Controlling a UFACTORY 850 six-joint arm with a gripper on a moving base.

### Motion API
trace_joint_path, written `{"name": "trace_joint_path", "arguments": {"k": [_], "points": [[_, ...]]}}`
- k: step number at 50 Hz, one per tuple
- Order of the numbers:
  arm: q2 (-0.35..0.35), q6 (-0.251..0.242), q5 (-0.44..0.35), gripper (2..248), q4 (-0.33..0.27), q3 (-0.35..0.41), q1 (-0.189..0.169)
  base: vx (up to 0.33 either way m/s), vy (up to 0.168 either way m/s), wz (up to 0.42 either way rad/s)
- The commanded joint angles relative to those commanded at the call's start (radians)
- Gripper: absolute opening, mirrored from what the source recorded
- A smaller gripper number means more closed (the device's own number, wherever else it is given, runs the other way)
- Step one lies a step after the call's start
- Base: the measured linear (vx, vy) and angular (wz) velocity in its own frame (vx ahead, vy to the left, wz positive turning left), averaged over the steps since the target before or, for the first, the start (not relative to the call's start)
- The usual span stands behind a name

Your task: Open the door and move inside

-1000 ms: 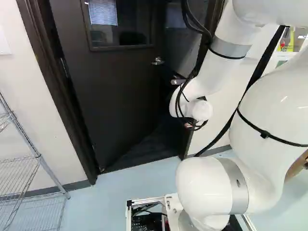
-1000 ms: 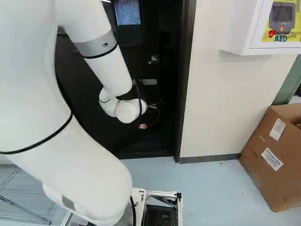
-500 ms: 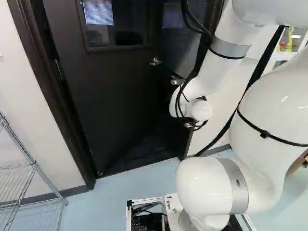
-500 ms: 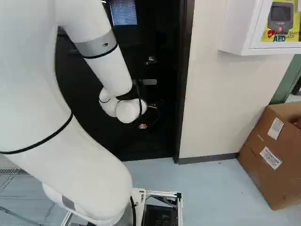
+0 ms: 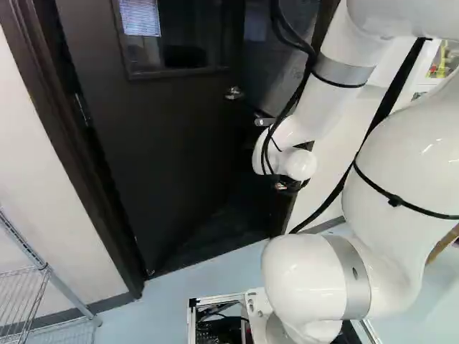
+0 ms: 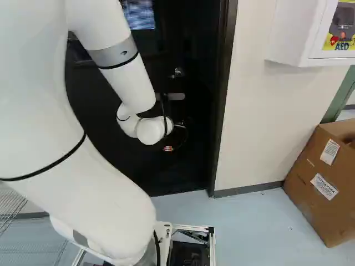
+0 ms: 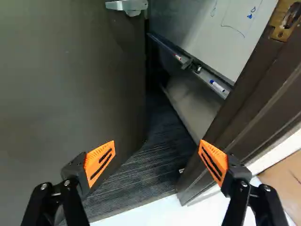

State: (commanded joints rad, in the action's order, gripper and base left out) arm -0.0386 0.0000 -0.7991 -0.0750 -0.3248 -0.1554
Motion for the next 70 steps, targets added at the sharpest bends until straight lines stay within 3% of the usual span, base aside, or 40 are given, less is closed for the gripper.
{"name": "trace_joint_path", "arguments": {"k": [43,70], "points": [[0.000,0.000,0.000,247,0.000,0.000,0.000,0.139,0.103,-0.192],[0.000,0.000,0.000,247,0.000,0.000,0.000,0.136,0.145,-0.033]]}}
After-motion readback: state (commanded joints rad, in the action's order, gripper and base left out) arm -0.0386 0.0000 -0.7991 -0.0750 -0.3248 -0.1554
